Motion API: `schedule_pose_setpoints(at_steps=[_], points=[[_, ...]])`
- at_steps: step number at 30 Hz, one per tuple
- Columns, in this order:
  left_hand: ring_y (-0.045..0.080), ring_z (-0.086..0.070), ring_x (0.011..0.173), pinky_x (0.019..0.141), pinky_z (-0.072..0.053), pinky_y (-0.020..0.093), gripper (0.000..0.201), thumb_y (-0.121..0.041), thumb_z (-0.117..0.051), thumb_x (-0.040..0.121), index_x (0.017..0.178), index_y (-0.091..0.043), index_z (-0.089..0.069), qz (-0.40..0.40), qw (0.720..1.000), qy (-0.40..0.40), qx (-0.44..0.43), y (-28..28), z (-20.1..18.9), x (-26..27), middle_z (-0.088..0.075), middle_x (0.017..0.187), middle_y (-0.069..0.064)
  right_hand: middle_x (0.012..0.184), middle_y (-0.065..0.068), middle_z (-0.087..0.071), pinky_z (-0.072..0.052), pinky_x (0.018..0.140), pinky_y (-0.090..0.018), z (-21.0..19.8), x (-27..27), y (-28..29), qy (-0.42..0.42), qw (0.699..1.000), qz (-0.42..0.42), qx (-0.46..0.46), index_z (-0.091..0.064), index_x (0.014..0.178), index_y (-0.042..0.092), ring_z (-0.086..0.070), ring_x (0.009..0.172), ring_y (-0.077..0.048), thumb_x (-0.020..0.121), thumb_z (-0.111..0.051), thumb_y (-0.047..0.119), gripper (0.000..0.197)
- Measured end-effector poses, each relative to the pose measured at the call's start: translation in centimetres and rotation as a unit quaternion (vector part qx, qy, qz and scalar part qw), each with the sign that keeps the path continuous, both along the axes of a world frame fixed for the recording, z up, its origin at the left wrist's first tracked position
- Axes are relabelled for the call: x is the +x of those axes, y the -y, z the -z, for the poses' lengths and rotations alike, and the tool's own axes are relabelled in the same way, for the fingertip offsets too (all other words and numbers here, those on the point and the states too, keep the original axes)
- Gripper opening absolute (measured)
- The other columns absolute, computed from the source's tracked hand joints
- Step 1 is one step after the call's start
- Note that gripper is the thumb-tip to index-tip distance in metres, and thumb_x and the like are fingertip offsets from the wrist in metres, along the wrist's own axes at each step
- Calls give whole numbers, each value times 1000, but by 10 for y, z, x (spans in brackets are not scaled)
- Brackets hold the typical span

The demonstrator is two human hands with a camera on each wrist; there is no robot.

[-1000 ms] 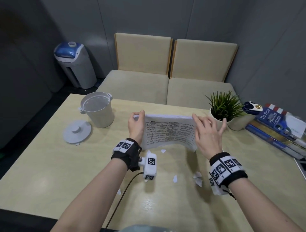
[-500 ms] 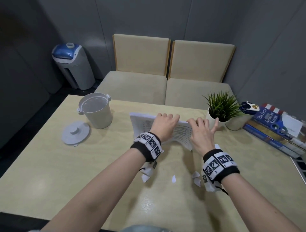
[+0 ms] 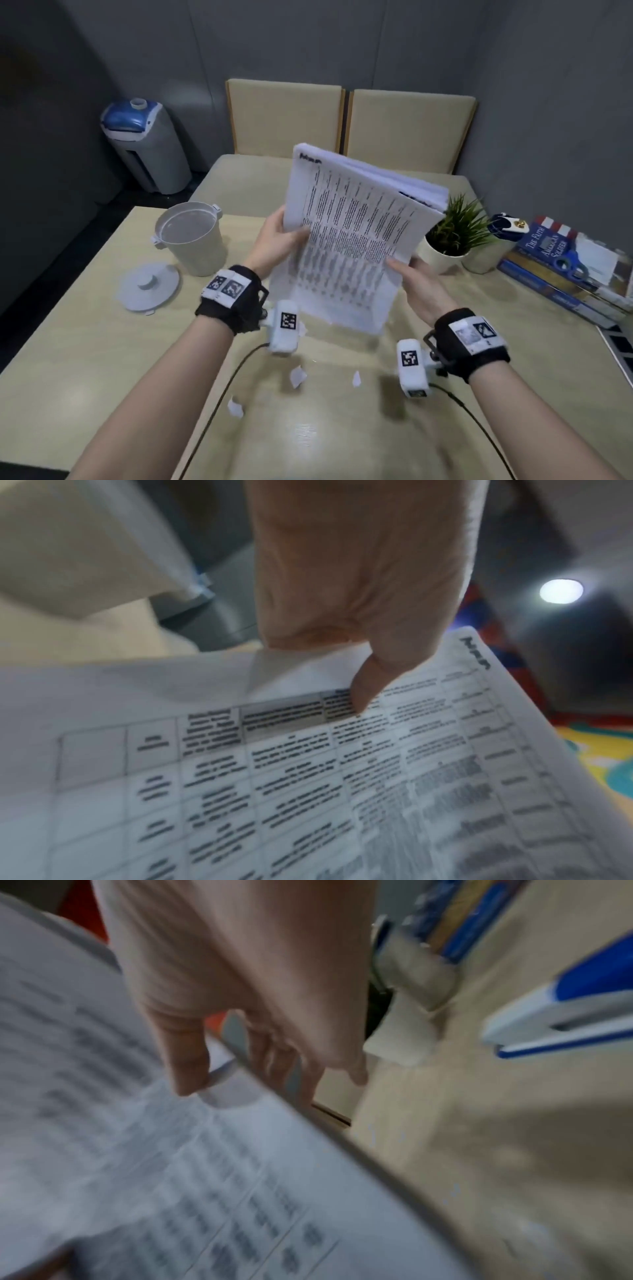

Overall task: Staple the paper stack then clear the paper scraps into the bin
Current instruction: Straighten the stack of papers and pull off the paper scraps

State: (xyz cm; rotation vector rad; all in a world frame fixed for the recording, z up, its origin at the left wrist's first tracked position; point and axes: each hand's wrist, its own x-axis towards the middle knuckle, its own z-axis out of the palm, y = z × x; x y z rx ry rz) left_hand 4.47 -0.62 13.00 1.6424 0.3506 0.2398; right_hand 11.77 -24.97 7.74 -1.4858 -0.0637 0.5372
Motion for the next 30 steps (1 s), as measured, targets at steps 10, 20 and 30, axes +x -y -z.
schedule_pose_setpoints(at_steps=[10, 20, 30], points=[[5, -58, 85, 82, -48, 33, 35, -6, -49, 93, 95, -40, -46, -204, 976, 66, 31, 48, 69, -28, -60, 92, -16, 99, -7, -69, -50, 90, -38, -3, -30, -34, 24, 997, 71, 19, -65, 100, 9, -63, 98, -28, 85, -59, -6, 21], [-5, -56, 76, 66, -45, 10, 34, -6, -53, 89, 89, -38, -42, -210, 977, 36, 1, 46, 76, -35, -59, 85, -17, 117, 4, -58, -45, 96, -26, -8, -35, -30, 220, 964, 117, -92, -45, 126, 22, -56, 105, -8, 89, -59, 7, 43], [1, -58, 81, 79, -47, 32, 24, -18, -49, 78, 84, -41, -48, -192, 981, 25, -6, 41, 79, -33, -62, 86, -15, 138, -19, -39, -53, 79, -34, -20, -29, -31, 544, 775, 51, -319, -46, 140, 17, -59, 93, -28, 78, -42, -14, 70]])
